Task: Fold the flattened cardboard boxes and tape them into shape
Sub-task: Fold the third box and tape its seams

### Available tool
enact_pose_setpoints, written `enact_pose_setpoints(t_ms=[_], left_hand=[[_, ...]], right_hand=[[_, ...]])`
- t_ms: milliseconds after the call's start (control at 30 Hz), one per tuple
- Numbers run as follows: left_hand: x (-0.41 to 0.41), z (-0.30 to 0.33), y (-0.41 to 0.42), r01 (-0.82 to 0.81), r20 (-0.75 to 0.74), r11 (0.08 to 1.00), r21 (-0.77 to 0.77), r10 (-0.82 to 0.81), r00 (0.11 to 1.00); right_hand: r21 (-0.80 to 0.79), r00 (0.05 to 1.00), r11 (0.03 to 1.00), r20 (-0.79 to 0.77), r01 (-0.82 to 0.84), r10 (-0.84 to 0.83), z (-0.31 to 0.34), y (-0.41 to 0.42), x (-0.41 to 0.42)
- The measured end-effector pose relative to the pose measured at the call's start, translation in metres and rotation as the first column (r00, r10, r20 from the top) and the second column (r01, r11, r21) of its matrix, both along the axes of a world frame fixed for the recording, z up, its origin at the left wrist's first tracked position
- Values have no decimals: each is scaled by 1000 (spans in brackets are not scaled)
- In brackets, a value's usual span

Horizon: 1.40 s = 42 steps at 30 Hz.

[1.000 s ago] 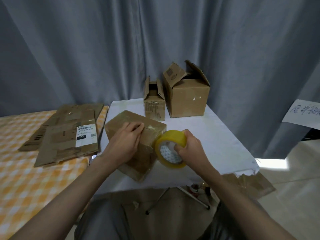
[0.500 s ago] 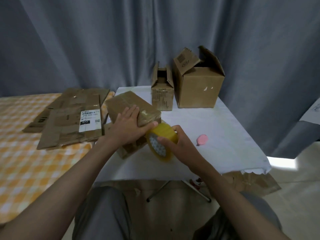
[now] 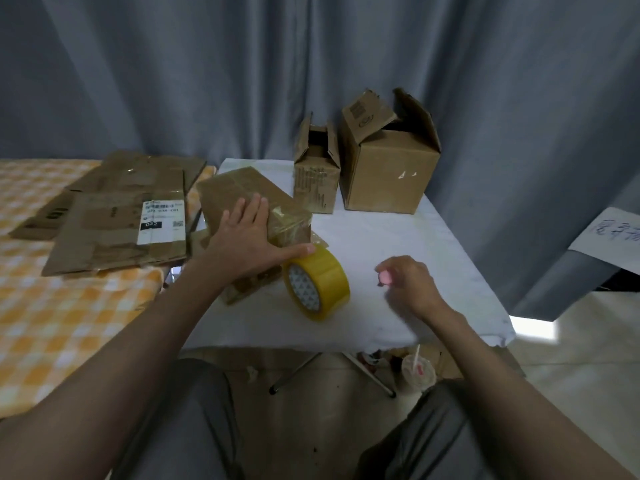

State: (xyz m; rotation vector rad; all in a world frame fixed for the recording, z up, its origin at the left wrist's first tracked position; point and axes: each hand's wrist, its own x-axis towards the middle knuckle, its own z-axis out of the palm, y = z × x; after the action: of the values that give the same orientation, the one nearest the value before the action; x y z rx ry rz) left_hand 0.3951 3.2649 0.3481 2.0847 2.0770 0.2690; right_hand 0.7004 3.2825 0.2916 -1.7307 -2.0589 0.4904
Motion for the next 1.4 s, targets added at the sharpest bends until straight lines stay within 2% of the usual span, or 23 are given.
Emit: enact_pose_setpoints(t_ms=[67, 167, 300, 400, 533, 667, 1133, 1233, 1400], left_hand=[[1, 0, 1, -10, -3, 1000, -4, 10, 1000], [2, 0, 0, -20, 10, 1000, -5, 20, 1000], [5, -1, 0, -36, 18, 999, 2, 36, 999], [5, 0, -1, -39, 31, 999, 3, 39, 999], [7, 3, -2, -40, 19, 999, 1, 40, 999], [8, 3, -4, -40, 22, 999, 5, 40, 999], [8, 2, -2, -45, 18, 999, -2, 46, 999], [8, 3, -2, -40, 23, 999, -9, 41, 999], [7, 4, -2, -32, 18, 999, -16, 33, 999]], right_hand=[[49, 995, 996, 78, -71, 67, -5, 4, 6], [109, 991, 987, 77, -120, 112, 1, 9, 8], [266, 981, 963, -168, -51, 99, 27, 9, -14], [389, 934, 913, -266, -122, 238, 53, 8, -41], [457, 871, 788, -57, -412, 488, 72, 6, -70], [448, 825, 716, 95, -535, 557, 76, 7, -85], [406, 797, 686, 316, -604, 514, 78, 20, -82], [390, 855, 768, 341, -508, 392, 70, 33, -66], [300, 939, 916, 296, -266, 175, 32, 35, -55]])
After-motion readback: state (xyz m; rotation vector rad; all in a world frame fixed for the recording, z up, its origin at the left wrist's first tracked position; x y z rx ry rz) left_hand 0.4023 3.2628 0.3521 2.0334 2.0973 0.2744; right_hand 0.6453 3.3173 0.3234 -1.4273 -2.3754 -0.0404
